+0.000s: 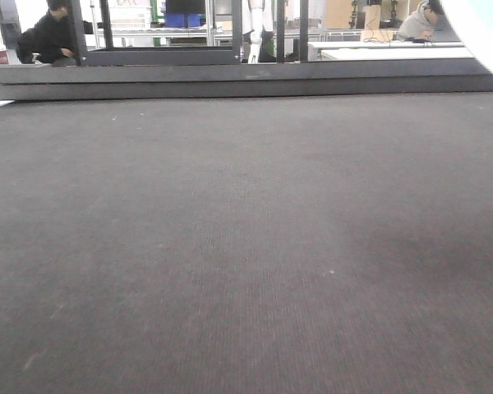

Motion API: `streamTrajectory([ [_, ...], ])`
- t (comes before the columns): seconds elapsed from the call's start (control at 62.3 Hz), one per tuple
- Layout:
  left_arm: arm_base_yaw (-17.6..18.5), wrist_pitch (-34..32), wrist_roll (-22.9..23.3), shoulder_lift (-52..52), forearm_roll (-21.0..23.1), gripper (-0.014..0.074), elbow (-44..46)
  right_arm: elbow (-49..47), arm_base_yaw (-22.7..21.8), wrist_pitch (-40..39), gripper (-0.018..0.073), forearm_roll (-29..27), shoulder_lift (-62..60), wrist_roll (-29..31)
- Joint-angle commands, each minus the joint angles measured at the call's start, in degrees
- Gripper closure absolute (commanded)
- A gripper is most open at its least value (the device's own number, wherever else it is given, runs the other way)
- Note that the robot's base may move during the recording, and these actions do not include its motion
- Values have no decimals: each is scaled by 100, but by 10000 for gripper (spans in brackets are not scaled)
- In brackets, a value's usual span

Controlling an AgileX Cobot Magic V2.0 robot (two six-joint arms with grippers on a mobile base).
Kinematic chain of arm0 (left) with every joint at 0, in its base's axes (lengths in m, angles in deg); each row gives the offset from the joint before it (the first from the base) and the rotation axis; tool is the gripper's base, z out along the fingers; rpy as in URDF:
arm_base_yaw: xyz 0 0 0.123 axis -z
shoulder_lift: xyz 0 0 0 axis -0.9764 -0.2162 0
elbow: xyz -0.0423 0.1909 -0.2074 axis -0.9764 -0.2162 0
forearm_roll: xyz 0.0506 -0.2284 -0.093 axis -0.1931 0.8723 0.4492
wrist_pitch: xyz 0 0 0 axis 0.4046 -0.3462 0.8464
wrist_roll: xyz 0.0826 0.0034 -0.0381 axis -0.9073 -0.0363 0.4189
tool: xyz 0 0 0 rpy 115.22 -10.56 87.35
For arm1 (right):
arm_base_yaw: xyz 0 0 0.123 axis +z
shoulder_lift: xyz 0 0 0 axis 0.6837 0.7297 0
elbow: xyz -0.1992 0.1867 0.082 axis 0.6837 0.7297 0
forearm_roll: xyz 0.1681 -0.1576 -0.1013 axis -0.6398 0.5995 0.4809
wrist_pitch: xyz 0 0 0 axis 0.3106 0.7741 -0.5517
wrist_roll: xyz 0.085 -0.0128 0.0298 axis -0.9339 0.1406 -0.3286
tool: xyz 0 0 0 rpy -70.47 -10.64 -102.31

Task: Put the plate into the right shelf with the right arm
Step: 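Hold the plate in the right gripper while driving away from the table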

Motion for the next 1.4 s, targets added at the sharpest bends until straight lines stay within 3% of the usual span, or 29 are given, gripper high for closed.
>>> streamTrajectory([
  [0.0,11,-516,40,59,47,724,-59,-158,-42,-518,505,-51,48,20],
  [1.38,11,-516,40,59,47,724,-59,-158,-42,-518,505,-51,48,20],
])
